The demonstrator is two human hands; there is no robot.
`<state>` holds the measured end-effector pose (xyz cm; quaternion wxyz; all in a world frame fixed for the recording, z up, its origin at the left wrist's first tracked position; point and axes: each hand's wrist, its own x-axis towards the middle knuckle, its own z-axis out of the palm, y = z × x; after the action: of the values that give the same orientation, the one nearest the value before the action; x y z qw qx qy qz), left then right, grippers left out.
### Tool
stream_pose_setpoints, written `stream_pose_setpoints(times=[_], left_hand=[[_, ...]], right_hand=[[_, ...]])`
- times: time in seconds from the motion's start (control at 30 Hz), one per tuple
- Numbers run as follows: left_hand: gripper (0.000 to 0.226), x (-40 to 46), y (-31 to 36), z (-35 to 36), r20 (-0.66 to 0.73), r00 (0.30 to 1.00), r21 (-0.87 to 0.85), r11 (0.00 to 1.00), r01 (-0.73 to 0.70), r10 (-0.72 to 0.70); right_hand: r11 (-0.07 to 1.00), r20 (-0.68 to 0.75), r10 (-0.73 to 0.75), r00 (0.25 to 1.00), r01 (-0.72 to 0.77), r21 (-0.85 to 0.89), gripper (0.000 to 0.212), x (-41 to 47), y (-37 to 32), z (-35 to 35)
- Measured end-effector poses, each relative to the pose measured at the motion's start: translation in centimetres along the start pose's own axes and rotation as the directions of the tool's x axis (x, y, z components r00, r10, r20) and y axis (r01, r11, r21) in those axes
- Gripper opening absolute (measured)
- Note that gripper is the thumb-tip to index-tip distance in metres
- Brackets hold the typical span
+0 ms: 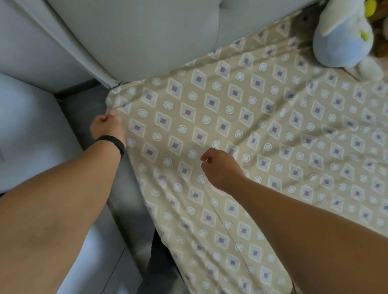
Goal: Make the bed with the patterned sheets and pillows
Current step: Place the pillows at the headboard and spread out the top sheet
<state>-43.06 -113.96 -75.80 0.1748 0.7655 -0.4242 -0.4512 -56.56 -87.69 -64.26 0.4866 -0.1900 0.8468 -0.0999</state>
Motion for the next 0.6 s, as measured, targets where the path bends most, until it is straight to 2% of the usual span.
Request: stream_pose_setpoints(times=[0.1,0.17,0.27,0.3,0.33,0.4,0.47,0.57,0.6], left_hand=[[0.036,2.1,1.6,0.1,-0.013,0.998,0.091,0.994,0.055,-0.054],[0.044,3.0,2.0,0.4,0.005,0.996,0.065,0.994,0.091,-0.092],[0.041,4.2,1.4,1.2,0.098,0.991,0.127,0.989,0.075,-0.088],[0.036,4.6,1.5,1.4,0.130,0.984,0.083,0.991,0.109,-0.120],[0.028,4.6,1.9,1.4,0.178,0.975,0.123,0.986,0.114,-0.135],[0.014,4.3,4.1,0.8,0.263,0.958,0.112,0.990,0.085,-0.112],[0.026,4.9,5.1,0.7,0.366,0.923,-0.007,0.991,0.130,-0.118],[0.037,5.9,5.0,0.5,0.450,0.883,0.070,0.991,0.118,-0.137],[0.039,6.4,4.8,0.5,0.429,0.890,0.093,0.988,0.125,-0.153]], right_hand=[[0.998,0.010,-0.033,0.999,0.033,-0.050,0.031,0.9,-1.5,-0.2],[0.998,-0.001,-0.046,0.999,0.045,-0.046,0.032,1.7,-2.1,-0.6],[0.998,-0.021,-0.057,0.998,0.056,-0.032,0.031,2.6,-2.5,-1.2],[0.998,-0.024,-0.063,0.998,0.062,-0.031,0.031,2.8,-2.4,-1.3],[0.998,-0.026,-0.063,0.998,0.062,-0.030,0.031,3.0,-2.3,-1.5],[0.999,-0.041,-0.046,0.998,0.046,-0.005,0.031,3.8,-2.1,-1.7],[1.000,-0.064,-0.009,0.998,0.011,0.022,0.031,4.5,-2.1,-1.9],[0.997,-0.073,0.037,0.997,-0.031,0.077,0.030,5.1,-2.6,-1.8],[0.996,-0.068,0.037,0.997,-0.032,0.081,0.030,5.2,-2.9,-1.6]])
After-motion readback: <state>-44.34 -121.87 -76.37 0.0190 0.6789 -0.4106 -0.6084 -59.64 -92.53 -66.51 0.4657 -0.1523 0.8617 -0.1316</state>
